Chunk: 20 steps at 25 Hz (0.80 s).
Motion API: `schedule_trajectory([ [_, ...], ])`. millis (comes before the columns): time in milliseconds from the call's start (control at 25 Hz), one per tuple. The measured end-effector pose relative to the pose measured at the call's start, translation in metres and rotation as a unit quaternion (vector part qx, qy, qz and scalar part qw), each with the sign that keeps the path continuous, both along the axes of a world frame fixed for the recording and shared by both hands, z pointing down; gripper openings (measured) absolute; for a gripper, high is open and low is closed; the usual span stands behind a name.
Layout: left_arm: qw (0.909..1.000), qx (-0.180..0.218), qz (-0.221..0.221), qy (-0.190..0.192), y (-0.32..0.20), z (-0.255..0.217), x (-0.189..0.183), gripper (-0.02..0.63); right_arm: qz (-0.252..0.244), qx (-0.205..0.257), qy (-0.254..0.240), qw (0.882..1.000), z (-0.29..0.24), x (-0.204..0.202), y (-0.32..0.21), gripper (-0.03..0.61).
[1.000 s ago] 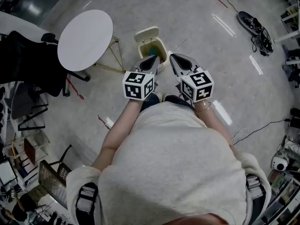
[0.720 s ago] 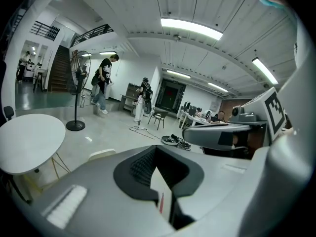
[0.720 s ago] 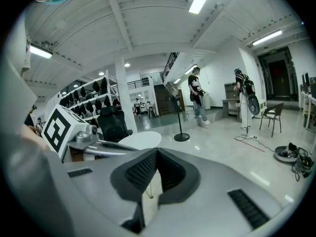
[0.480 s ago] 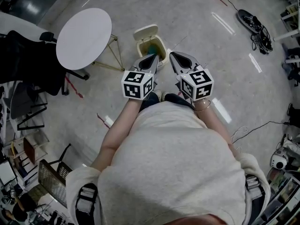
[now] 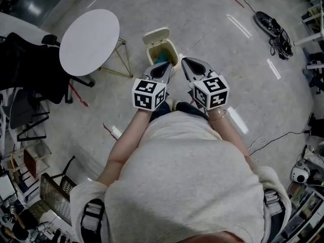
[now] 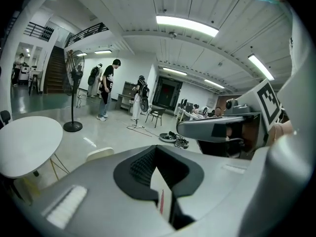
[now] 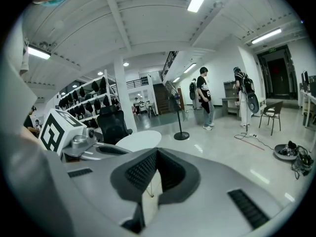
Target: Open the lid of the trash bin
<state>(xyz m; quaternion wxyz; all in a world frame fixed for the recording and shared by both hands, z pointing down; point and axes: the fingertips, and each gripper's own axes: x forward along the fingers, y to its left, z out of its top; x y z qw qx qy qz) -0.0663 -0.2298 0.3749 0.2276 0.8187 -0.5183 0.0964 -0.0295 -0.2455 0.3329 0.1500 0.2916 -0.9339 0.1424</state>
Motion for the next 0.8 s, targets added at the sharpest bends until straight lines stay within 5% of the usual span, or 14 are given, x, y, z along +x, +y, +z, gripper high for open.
schedule_trajectory([
  [800,0.9997,-0.021,0.006,0.013,-0.007,0.007,0.003,0.009,0.003,-0.016,0.006,1.000,0.007,0.001,-0.007,0.008],
])
